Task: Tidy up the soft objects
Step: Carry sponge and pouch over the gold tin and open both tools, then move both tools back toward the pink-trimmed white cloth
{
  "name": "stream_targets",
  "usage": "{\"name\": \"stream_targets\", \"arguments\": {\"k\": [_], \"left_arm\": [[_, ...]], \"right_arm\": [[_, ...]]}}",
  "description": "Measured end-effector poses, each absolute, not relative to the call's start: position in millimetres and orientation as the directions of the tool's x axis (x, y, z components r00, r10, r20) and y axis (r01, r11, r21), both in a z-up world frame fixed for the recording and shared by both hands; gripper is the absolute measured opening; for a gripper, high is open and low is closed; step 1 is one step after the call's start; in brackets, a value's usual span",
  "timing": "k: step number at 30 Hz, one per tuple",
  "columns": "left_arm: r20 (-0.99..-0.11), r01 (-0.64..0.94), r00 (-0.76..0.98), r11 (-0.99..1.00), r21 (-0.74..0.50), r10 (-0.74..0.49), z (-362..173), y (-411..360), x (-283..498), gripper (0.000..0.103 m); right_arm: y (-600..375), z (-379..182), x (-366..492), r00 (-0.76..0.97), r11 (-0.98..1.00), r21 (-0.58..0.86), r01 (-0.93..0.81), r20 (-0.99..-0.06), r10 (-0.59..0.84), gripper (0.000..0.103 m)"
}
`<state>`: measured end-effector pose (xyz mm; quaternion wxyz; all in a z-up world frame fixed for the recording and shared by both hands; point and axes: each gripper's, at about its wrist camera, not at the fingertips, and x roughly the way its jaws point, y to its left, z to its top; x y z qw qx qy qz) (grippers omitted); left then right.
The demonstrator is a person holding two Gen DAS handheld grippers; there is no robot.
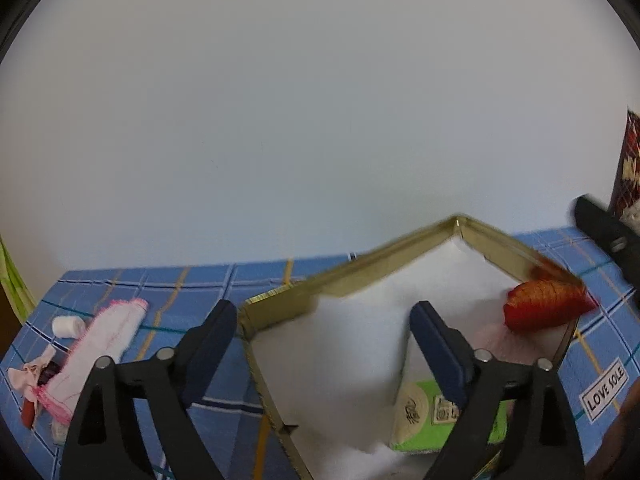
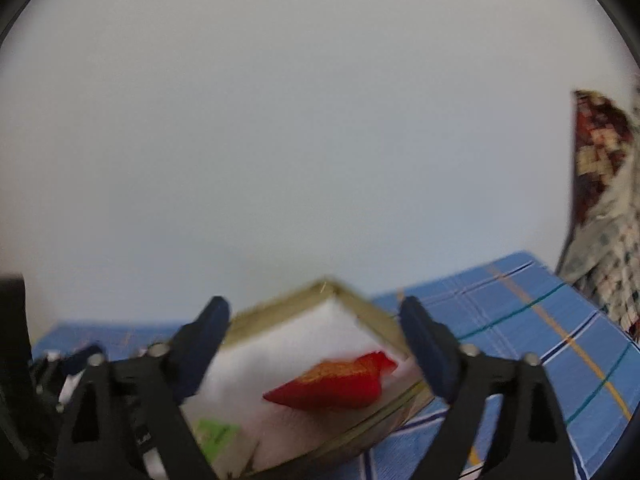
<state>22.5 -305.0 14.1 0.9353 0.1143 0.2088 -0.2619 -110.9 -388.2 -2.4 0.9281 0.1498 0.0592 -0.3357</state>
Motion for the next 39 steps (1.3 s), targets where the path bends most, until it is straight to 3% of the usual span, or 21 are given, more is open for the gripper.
{"name": "stream_targets", "arguments": {"k": [3, 13, 23, 39], "left_arm": [[-0.428, 0.523, 0.790, 0.847, 0.096, -0.439, 21.1, -297.9, 23.3, 0.093], [-0.333, 0.409, 0.868, 0.911, 0.059, -0.368, 41.5, -258.1, 34.3, 0.093], [-0.282, 0.394, 0.896, 0.907, 0.147, -0.343, 21.5, -256.1, 11.8, 0.093], [-0.297, 0.368, 0.903, 0.916, 0.162, -0.310, 3.5, -223.5, 5.6, 0.093]], "right_arm": [[-392.7, 0.3, -125.6, 0.731, 0.682, 0.274, 0.678, -0.164, -0.662, 0.099], [-394.8, -0.2, -133.4, 0.686, 0.638, 0.267, 0.722, -0.159, -0.710, 0.101], [-377.6, -6.6, -130.5, 0.673, 0.646, 0.205, 0.735, -0.107, -0.732, 0.101], [-351.8, -13.0, -126.3, 0.687, 0.671, 0.149, 0.726, -0.103, -0.720, 0.101]]}}
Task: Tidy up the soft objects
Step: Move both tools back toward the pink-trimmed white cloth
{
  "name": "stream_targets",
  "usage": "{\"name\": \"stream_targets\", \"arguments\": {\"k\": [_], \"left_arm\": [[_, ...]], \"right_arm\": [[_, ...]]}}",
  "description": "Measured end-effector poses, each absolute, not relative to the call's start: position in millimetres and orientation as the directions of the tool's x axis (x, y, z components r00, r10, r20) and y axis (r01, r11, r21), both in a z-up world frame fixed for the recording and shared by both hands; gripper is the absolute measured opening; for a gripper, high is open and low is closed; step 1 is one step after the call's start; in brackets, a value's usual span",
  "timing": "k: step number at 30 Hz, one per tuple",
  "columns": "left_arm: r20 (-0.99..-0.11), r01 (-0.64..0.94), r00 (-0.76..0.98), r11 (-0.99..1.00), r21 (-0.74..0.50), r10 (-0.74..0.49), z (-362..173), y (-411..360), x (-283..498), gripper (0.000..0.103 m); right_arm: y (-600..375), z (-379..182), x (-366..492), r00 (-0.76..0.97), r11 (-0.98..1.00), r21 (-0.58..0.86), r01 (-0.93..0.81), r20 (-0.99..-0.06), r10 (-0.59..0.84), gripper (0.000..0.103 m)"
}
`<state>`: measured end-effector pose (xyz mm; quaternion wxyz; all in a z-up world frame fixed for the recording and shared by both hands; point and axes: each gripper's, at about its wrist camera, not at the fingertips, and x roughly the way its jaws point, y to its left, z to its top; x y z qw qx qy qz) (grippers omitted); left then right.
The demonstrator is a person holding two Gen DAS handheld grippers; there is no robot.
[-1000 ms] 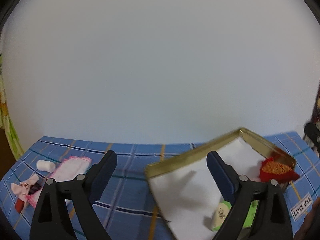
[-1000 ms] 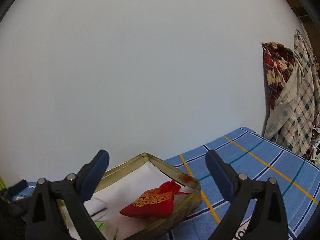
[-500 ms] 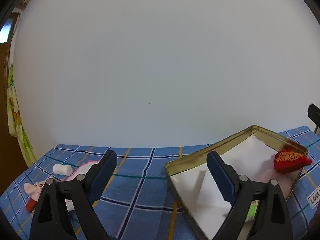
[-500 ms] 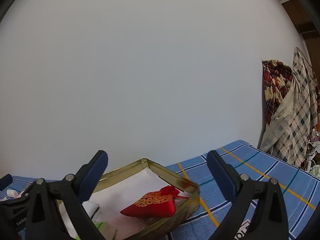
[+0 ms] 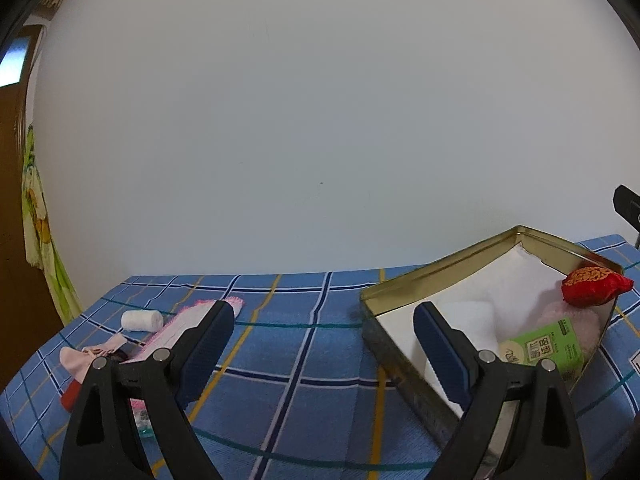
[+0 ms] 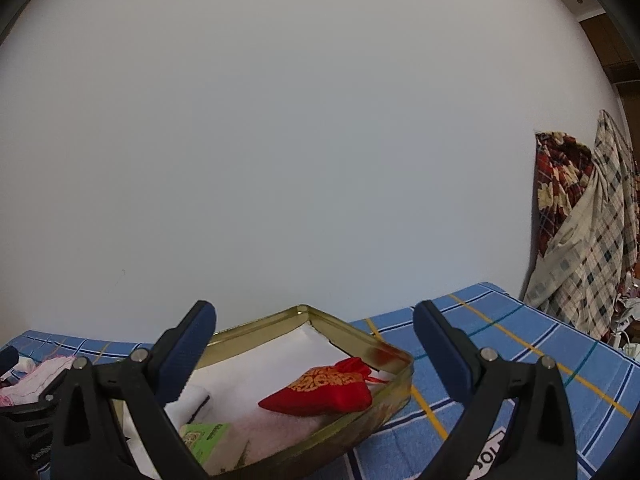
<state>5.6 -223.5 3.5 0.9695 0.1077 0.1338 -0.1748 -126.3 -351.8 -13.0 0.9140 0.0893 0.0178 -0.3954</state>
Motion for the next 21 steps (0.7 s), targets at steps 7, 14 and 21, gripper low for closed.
{"name": "stream_targets", "arguments": {"k": [7, 14, 21], "left_arm": [[-0.293, 0.383, 0.901, 0.903, 0.195, -0.319, 0.9, -207.8, 3.4, 0.093], [-0.297, 0.373, 0.904, 0.908, 0.192, -0.308, -0.4, -179.6, 16.8, 0.093], [-0.289, 0.365, 0.908, 0.912, 0.190, -0.303, -2.2, -168.3, 24.3, 0.093]], "right_arm": [[-340.5, -16.9, -119.5, 0.690, 0.676, 0.136, 0.724, -0.136, -0.711, 0.101], [-321.9, -19.7, -112.8, 0.695, 0.684, 0.126, 0.719, -0.157, -0.702, 0.101], [-298.6, -19.2, -99.4, 0.705, 0.704, 0.068, 0.707, -0.147, -0.694, 0.101]]}}
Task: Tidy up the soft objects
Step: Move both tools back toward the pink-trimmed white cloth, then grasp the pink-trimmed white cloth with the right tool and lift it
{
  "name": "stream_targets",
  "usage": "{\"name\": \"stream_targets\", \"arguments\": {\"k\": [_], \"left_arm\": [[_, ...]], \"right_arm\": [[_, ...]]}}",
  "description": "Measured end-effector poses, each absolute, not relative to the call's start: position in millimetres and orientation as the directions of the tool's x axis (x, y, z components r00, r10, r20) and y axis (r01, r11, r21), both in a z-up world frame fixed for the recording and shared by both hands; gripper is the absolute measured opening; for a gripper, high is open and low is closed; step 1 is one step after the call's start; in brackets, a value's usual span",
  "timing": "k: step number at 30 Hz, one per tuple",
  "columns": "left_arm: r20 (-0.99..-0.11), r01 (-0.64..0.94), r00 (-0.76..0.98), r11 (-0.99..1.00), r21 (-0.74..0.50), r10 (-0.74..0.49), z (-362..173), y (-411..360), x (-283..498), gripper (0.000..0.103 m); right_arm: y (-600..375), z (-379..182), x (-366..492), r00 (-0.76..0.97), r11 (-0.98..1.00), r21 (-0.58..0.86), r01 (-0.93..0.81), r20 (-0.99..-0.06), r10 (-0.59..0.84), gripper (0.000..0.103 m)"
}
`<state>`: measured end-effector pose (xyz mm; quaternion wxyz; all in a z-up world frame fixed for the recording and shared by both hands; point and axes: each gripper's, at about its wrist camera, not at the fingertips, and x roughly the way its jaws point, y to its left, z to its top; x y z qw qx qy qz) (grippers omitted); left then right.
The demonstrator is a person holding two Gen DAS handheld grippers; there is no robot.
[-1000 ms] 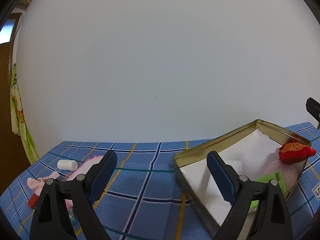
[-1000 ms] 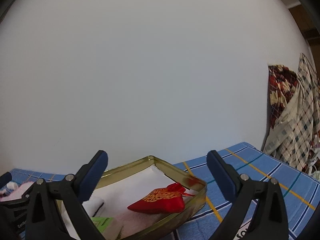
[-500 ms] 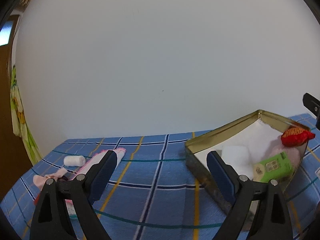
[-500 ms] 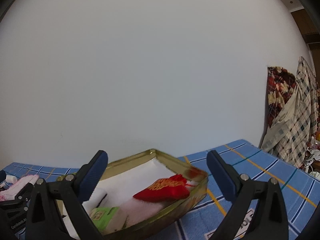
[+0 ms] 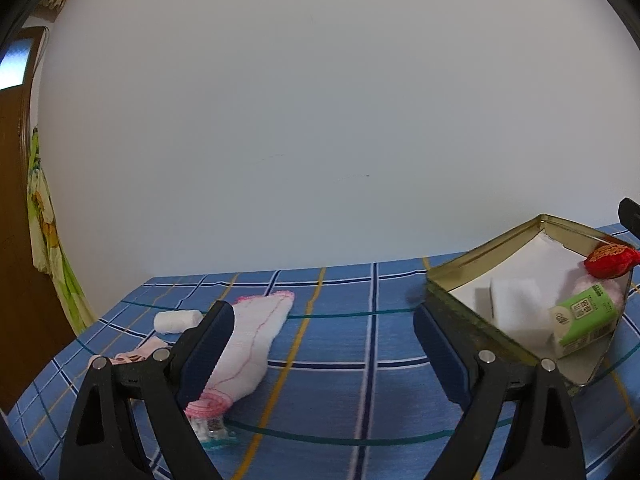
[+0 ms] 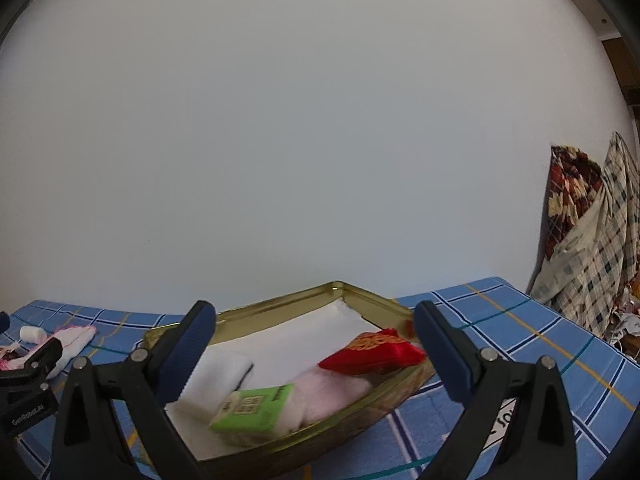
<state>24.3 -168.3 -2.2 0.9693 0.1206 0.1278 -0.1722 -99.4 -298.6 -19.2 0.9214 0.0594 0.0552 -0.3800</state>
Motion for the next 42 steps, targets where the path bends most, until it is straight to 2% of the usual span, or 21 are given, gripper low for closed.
{"name": "stream_targets", "arguments": {"k": [10, 22, 32, 42], "left_arm": [[-0.311, 0.344, 0.909, 0.922, 0.179, -0.279, -1.9, -136.1, 45.7, 0.093], [-0.328, 0.240, 0.928, 0.957, 0.165, -0.176, -0.9, -76.7, 94.9, 0.093], [-0.341, 0.089, 0.938, 0.993, 0.083, -0.055, 12.6, 3.1, 150.8, 0.093], [-0.402, -0.007, 0.916, 1.000, 0.024, 0.016, 10.2, 65.4, 196.9, 0.093]], "right_arm": [[-249.6, -19.8, -71.0, 0.763, 0.767, 0.036, 0.640, -0.145, -0.630, 0.101], [-178.6, -22.0, -4.0, 0.859, 0.872, 0.029, 0.490, -0.187, -0.476, 0.101], [-158.7, -31.0, 68.5, 0.869, 0.914, 0.077, 0.399, -0.350, -0.350, 0.101], [-133.7, -54.5, 162.9, 0.802, 0.955, 0.100, 0.279, -0.571, -0.175, 0.096]]}}
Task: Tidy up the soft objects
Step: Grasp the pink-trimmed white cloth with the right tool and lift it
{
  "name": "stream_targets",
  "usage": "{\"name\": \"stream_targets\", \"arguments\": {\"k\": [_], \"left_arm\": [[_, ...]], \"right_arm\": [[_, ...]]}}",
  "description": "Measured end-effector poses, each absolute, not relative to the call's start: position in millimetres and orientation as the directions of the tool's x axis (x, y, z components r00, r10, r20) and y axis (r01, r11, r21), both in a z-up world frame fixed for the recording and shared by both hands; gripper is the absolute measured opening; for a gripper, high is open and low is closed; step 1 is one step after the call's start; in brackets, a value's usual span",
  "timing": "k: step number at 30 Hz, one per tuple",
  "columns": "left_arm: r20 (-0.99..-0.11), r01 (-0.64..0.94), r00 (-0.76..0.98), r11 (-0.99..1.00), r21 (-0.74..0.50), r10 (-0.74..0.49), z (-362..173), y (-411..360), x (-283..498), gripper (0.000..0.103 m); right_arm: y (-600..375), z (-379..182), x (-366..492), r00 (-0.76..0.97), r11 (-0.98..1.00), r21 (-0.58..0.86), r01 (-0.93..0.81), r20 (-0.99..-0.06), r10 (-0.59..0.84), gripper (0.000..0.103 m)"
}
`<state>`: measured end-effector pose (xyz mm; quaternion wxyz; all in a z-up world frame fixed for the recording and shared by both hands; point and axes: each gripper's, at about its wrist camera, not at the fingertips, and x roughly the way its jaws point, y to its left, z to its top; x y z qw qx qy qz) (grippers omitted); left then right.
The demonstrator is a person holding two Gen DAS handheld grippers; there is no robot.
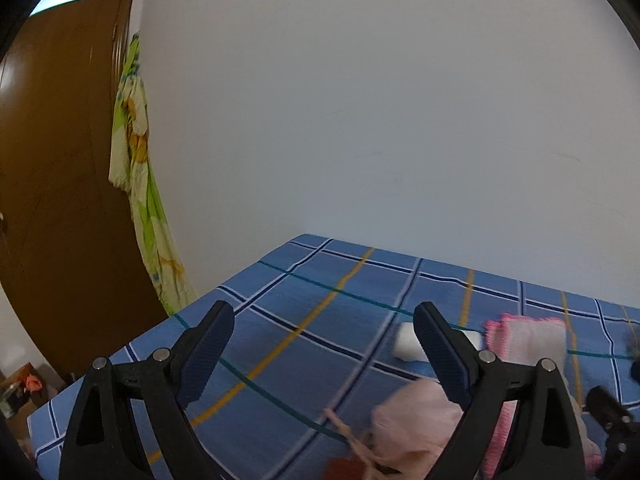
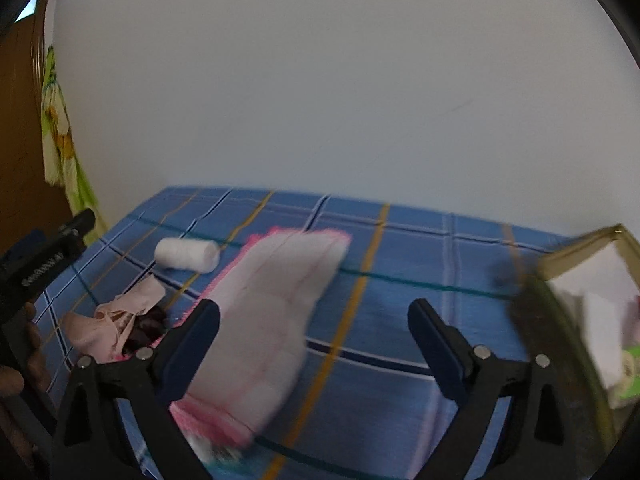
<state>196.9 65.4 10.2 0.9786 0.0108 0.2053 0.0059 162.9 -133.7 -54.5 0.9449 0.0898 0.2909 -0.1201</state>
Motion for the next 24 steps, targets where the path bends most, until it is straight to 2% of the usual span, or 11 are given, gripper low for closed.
{"name": "stream_targets", "arguments": {"k": [5, 13, 15, 18, 20, 21, 22, 24], "left_arm": [[-0.447, -0.055, 0.894, 0.998, -0.041, 0.031, 9.0, 91.5, 213.7, 0.093], [-0.457, -0.064, 0.888, 0.997, -0.043, 0.037, 10.2, 102.5, 220.9, 0.093], [-0.456, -0.062, 0.889, 0.997, -0.035, 0.039, 10.8, 101.9, 220.2, 0.093], [-0.461, -0.053, 0.887, 0.998, -0.025, 0.035, 10.6, 98.9, 219.8, 0.093], [-0.464, -0.050, 0.885, 0.998, -0.023, 0.033, 10.4, 97.8, 219.2, 0.093], [-0.464, -0.048, 0.885, 0.999, -0.022, 0.032, 10.2, 97.6, 219.0, 0.093], [-0.463, -0.048, 0.886, 0.999, -0.022, 0.032, 10.3, 97.2, 218.5, 0.093], [-0.457, -0.044, 0.889, 0.999, -0.020, 0.030, 10.8, 96.1, 217.1, 0.093]], "right_arm": [[-123.5, -68.5, 203.6, 0.728, 0.961, 0.111, 0.254, -0.676, -0.114, 0.093], [-99.2, -84.7, 235.3, 0.660, 0.978, 0.042, 0.205, -0.744, -0.106, 0.088], [-96.9, -87.5, 241.4, 0.644, 0.982, 0.019, 0.186, -0.758, -0.108, 0.084], [-95.6, -86.6, 241.0, 0.649, 0.989, 0.005, 0.149, -0.755, -0.094, 0.066], [-96.4, -85.0, 238.7, 0.661, 0.990, 0.017, 0.142, -0.746, -0.082, 0.033], [-98.1, -84.1, 237.2, 0.668, 0.990, 0.038, 0.137, -0.741, -0.064, 0.025], [-100.4, -82.9, 234.9, 0.681, 0.989, 0.070, 0.129, -0.731, -0.037, 0.020], [-106.4, -78.8, 228.2, 0.712, 0.985, 0.120, 0.123, -0.702, -0.003, 0.017]]}}
